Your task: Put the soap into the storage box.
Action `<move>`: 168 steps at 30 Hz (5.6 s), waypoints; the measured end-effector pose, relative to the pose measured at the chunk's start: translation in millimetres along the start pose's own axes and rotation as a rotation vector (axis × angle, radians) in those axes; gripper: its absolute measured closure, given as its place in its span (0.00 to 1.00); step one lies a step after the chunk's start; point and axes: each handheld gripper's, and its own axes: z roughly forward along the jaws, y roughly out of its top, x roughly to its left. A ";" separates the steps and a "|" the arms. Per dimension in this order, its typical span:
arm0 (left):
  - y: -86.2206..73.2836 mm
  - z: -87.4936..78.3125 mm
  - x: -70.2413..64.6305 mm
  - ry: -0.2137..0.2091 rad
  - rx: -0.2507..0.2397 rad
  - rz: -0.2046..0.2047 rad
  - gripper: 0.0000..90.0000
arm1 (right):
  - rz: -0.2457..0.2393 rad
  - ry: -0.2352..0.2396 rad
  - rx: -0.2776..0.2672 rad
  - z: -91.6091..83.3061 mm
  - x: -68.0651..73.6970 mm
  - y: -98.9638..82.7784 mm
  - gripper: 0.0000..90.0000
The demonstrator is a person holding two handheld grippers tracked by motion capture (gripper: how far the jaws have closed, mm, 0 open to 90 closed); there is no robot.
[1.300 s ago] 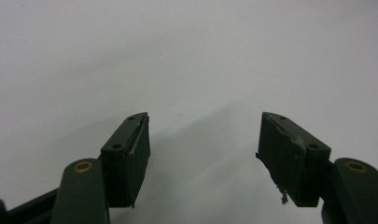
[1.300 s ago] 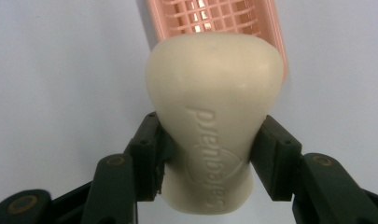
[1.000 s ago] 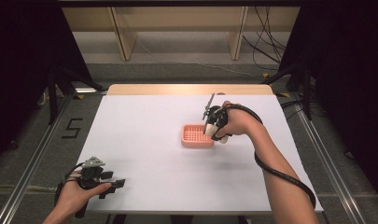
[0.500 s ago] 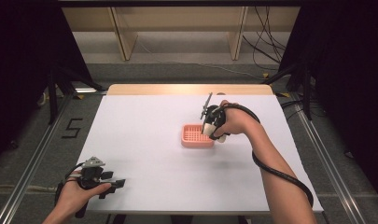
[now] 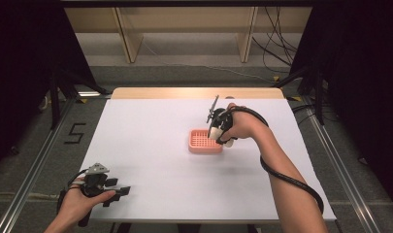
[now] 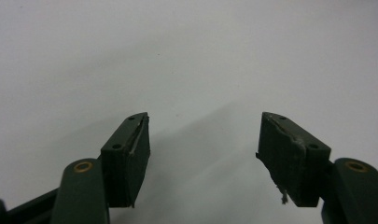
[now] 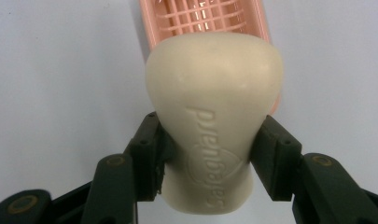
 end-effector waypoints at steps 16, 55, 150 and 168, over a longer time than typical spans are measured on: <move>0.1 0.2 0.0 -0.002 0.000 0.002 0.38 | 0.008 0.006 0.000 3.0 0.7 5.8 0.56; 0.1 -1.2 -0.3 -0.014 0.006 0.002 0.37 | -0.004 0.002 -0.020 8.9 -0.3 18.7 0.56; 0.1 0.0 -1.6 -0.011 -0.001 -0.007 0.37 | 0.057 0.010 -0.041 42.7 -5.6 28.6 0.43; -0.5 -0.2 -2.6 0.002 0.001 -0.007 0.37 | 0.249 -0.029 -0.256 22.1 6.6 -29.0 0.41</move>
